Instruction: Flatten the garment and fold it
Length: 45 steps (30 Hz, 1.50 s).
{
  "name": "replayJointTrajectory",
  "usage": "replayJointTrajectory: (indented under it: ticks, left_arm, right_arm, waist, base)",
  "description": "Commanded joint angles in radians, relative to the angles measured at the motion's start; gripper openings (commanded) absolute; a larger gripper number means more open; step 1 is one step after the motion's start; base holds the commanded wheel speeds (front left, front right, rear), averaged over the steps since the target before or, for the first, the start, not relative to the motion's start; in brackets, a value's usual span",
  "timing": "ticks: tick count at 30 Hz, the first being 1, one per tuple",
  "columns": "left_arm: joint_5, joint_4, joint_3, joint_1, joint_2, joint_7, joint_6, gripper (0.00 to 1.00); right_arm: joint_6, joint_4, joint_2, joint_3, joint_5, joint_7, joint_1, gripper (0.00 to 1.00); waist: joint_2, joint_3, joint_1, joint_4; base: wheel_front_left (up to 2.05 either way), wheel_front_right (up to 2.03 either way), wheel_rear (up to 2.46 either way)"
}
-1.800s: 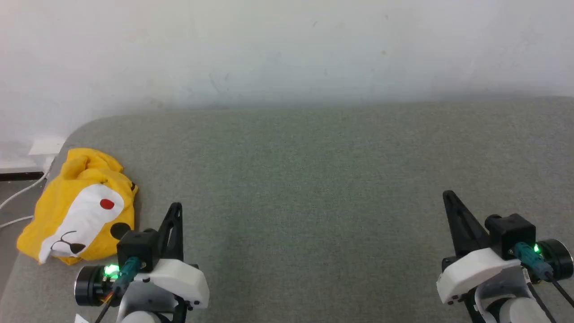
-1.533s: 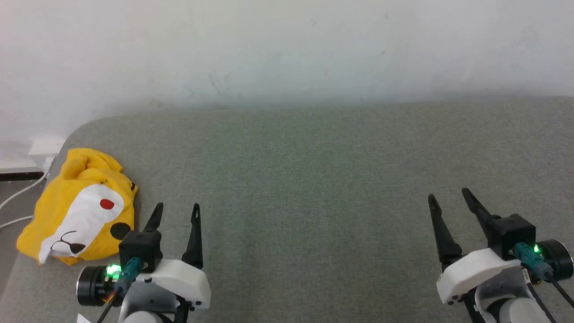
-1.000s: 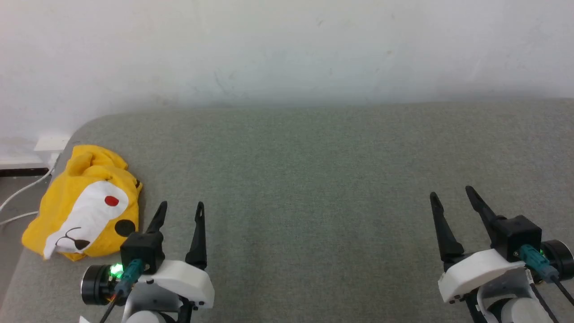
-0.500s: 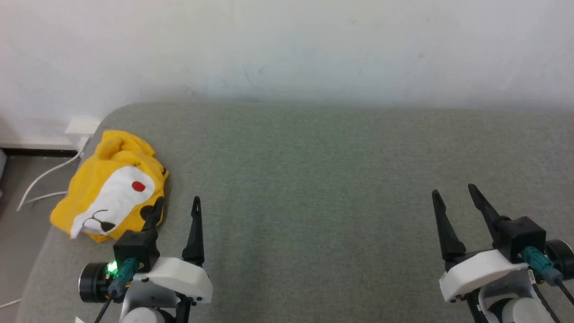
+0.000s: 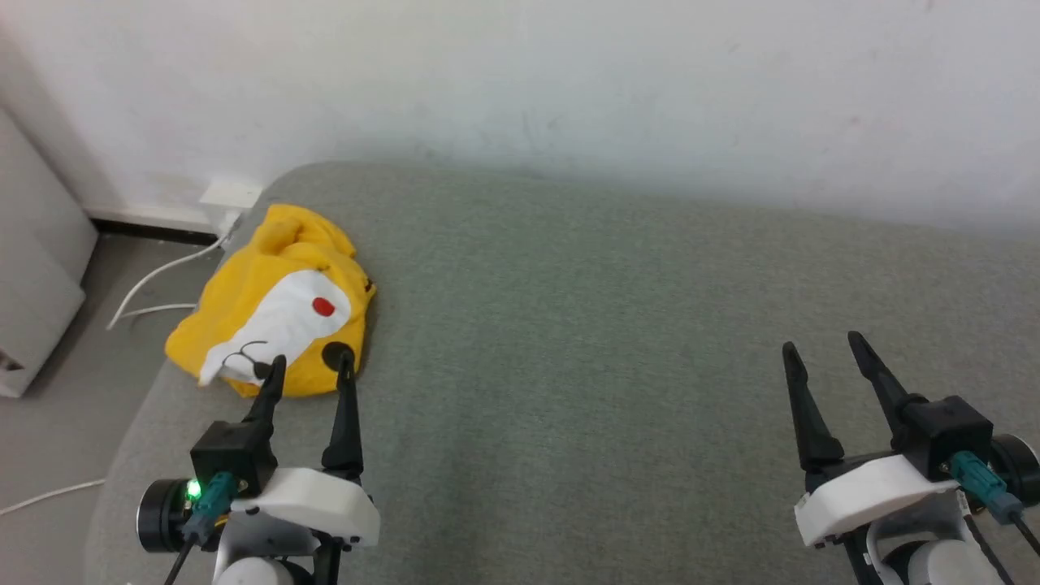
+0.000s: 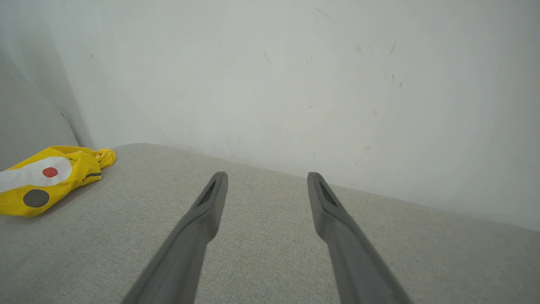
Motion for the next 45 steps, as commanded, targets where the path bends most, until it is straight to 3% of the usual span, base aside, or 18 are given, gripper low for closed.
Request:
replayJointTrajectory:
  ticks: [1,19,29,38,45]
  left_arm:
    - [-0.007,0.004,0.002,0.002,0.003,-0.015,0.007,1.00]
    - [-0.015,0.017,-0.011,-0.001,0.004,-0.050,0.008,1.00]
    - [-0.013,0.078,-0.009,-0.162,0.005,-0.071,-0.026,1.00]
    - [-0.043,0.289,0.028,-0.437,0.068,-0.078,-0.064,1.00]
    - [-0.093,0.535,0.014,-0.615,0.160,0.024,-0.103,1.00]
  right_arm:
    - [0.003,0.006,0.001,0.001,0.010,-0.011,0.002,1.00]
    - [0.003,0.021,0.001,0.012,0.040,-0.047,-0.001,1.00]
    - [0.004,0.028,0.001,0.007,0.046,-0.067,-0.018,1.00]
    - [0.004,0.039,0.001,0.016,0.046,-0.086,-0.052,1.00]
    - [0.005,0.055,0.001,0.028,0.050,-0.100,-0.082,1.00]
  waist:
    - [-0.0001,-0.004,0.0000,0.031]
    - [-0.0001,0.001,0.0000,0.115]
    - [-0.0001,0.047,0.0000,0.117]
    - [-0.0001,0.114,0.0000,0.083]
    - [-0.0001,0.172,0.0000,0.034]
  base:
    - [0.00,0.00,0.00]
    - [0.00,0.00,0.00]
    - [0.00,0.00,0.00]
    - [0.00,0.00,0.00]
    - [0.00,0.00,0.00]
